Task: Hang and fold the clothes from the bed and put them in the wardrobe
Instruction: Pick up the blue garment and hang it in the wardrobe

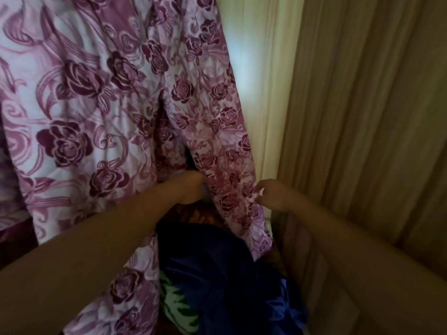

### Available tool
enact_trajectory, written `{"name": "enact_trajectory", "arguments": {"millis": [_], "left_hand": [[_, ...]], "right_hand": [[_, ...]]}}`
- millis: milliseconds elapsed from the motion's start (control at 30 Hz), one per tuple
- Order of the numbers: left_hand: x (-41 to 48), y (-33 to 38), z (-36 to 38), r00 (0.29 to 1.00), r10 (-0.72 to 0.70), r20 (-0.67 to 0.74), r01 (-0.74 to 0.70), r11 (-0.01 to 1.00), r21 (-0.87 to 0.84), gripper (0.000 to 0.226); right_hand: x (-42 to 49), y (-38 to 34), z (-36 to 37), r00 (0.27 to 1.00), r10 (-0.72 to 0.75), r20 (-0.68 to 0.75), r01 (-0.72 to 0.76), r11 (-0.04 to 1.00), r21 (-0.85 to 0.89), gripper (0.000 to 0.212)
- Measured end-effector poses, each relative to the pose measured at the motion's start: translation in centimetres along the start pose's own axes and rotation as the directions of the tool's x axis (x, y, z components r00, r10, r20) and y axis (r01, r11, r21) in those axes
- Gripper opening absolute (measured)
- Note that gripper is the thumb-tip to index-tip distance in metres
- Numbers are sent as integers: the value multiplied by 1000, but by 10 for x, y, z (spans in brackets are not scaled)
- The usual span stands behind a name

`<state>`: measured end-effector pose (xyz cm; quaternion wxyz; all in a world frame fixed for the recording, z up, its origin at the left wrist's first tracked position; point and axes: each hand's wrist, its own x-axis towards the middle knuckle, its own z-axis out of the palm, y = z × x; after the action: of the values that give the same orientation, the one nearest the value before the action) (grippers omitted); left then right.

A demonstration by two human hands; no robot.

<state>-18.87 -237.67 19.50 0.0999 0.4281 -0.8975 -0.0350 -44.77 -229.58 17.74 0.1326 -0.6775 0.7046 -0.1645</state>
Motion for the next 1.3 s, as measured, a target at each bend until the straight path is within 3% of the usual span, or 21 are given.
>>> {"name": "enact_trajectory", "arguments": {"millis": [167, 400, 533, 633, 700, 733, 800, 867, 1000, 1100, 1200, 1300], "left_hand": [[19, 43, -82, 994, 50, -94, -44, 997, 70, 25], [28, 83, -188, 961, 125, -248, -106, 990, 91, 45], [30, 96, -233, 926, 149, -346, -121, 988, 101, 45], [31, 103, -255, 892, 176, -416, -138, 983, 119, 48], [32, 107, -265, 876, 182, -446, -144, 983, 116, 49], [32, 108, -270, 871, 183, -456, -146, 983, 114, 49], [33, 110, -277, 860, 189, -474, -149, 981, 121, 48], [33, 111, -284, 852, 196, -486, -155, 980, 124, 48], [31, 112, -294, 833, 198, -517, -152, 980, 131, 47], [29, 110, -297, 830, 198, -522, -149, 980, 135, 45], [26, 105, -299, 834, 192, -517, -143, 981, 134, 44], [22, 98, -302, 838, 180, -514, -133, 983, 129, 44]], "right_hand": [[-15, -50, -93, 976, -43, -211, 0, 980, -197, 36], [-52, -106, -196, 887, -64, -457, -44, 974, -223, 39], [-67, -125, -242, 797, -43, -603, -104, 973, -208, 48], [-76, -132, -266, 681, 22, -732, -135, 986, -96, 58], [-82, -136, -278, 572, 101, -814, -48, 995, 90, 69], [-85, -139, -283, 527, 154, -836, 69, 973, 222, 77], [-91, -146, -297, 465, 230, -855, 339, 846, 411, 96], [-94, -155, -313, 436, 254, -863, 493, 736, 465, 104], [-91, -172, -345, 424, 264, -866, 576, 659, 483, 85], [-86, -178, -362, 433, 248, -866, 534, 703, 469, 56], [-76, -179, -369, 379, 199, -904, 508, 772, 383, 27], [-64, -179, -375, 351, 253, -902, 463, 790, 402, 27]]}}
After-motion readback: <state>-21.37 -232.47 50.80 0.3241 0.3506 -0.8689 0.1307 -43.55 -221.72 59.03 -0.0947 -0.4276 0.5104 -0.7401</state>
